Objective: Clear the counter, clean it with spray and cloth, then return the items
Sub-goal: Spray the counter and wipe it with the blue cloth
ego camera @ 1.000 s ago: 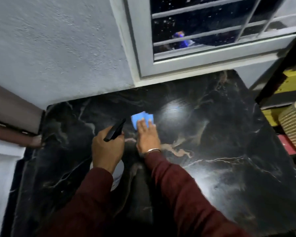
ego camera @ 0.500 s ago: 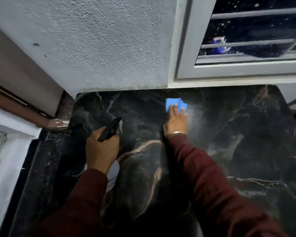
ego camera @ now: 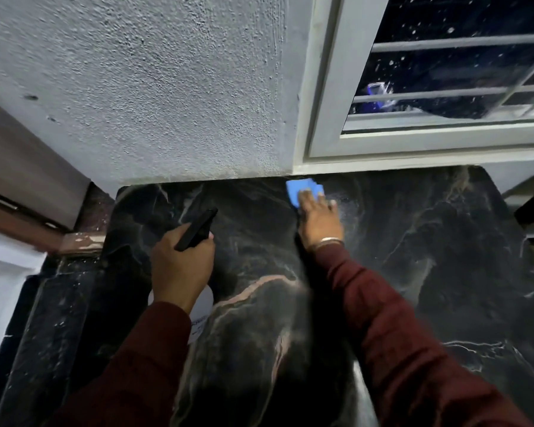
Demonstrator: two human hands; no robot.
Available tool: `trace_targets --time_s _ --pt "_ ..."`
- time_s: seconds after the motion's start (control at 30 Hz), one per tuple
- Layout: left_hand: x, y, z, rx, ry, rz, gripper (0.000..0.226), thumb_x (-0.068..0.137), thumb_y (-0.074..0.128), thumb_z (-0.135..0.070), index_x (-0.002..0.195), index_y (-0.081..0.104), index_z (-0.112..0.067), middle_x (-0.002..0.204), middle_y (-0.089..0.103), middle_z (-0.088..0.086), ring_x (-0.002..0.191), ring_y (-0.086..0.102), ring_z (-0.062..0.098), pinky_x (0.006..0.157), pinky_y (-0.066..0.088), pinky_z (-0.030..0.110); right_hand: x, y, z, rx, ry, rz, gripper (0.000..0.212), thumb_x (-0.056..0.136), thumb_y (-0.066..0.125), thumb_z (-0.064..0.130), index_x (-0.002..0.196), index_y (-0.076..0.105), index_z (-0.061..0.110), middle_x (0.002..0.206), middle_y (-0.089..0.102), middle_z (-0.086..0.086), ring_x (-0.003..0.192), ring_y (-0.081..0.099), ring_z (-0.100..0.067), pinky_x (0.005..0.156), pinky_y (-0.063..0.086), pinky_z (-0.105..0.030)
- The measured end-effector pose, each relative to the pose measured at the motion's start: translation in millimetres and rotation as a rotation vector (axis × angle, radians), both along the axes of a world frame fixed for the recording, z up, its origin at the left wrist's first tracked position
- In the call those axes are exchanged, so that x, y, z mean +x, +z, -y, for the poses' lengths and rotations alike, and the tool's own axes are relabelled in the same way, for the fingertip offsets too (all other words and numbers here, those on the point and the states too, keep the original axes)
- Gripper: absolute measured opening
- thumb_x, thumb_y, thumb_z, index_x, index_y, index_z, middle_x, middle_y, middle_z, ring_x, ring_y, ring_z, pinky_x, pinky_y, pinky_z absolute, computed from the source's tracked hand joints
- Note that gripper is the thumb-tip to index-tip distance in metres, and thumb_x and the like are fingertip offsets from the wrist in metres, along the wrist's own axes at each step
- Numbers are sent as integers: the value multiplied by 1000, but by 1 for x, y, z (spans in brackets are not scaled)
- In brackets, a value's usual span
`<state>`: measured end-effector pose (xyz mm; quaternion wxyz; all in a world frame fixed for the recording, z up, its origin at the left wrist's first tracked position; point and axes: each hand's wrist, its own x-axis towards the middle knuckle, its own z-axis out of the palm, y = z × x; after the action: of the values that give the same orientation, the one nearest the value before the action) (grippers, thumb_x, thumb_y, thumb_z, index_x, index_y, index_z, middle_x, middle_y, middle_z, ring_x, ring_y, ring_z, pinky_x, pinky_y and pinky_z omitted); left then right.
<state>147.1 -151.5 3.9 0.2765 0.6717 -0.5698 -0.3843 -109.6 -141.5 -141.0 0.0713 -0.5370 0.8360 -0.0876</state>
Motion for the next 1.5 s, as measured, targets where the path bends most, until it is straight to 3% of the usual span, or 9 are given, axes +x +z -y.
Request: trace_targets --time_s 0.1,0.2,0.5,0.63,0.9,1.07,1.27,1.37,1.5 --pt "1 2 11 -23 3 -18 15 81 65 -22 72 72 -12 68 69 14 71 67 32 72 56 48 -64 8 -35 -7 -395 30 57 90 41 21 146 32 11 153 30 -10 142 21 -32 113 17 -50" --pt "6 4 22 -29 15 -79 17 86 65 -13 71 71 -9 61 67 10 57 65 14 61 54 30 -46 14 -15 -3 -539 70 61 86 49 16 143 31 2 150 31 -18 139 22 -41 110 21 -48" --pt "58 7 46 -64 172 -27 27 88 69 -18 61 64 -18 50 59 -7 55 54 12 56 38 29 220 -4 117 53 324 115 57 74 66 27 129 58 11 133 56 -8 122 51 -38 103 40 -44" --pt "76 15 58 -133 219 25 19 84 73 -18 67 66 -20 67 70 -4 75 67 26 71 54 39 243 1 152 32 643 111 52 95 45 27 144 36 12 151 36 -7 140 27 -34 115 13 -44" --pt "78 8 68 -109 286 -23 8 84 74 -20 76 72 -19 74 67 2 83 66 31 83 56 43 48 10 51 -33 -13 24 60 76 52 20 135 46 10 140 49 -12 130 43 -31 109 24 -49" --pt "89 4 70 -81 298 -72 15 84 73 -24 71 70 -18 73 68 7 79 66 33 73 54 40 88 8 63 -13 -278 69 64 72 54 17 133 44 -3 140 45 -22 127 38 -45 106 30 -51" --pt "117 2 69 -94 295 -63 11 73 67 -31 70 69 -20 65 66 9 72 66 36 71 58 52 253 2 148 -13 181 106 66 76 63 21 137 46 2 143 45 -16 132 40 -41 109 30 -46" --pt "121 9 71 -125 320 -46 19 77 70 -21 70 70 -39 66 66 -5 76 67 31 74 57 43 313 3 148 20 628 -16 56 91 35 32 142 39 9 146 40 -12 135 34 -40 110 27 -48" --pt "109 13 78 -111 293 -29 12 77 69 -26 69 70 -17 68 68 0 78 69 30 75 57 41 281 -3 70 -87 952 34 53 89 53 29 139 46 15 145 46 -3 135 38 -29 113 25 -41"
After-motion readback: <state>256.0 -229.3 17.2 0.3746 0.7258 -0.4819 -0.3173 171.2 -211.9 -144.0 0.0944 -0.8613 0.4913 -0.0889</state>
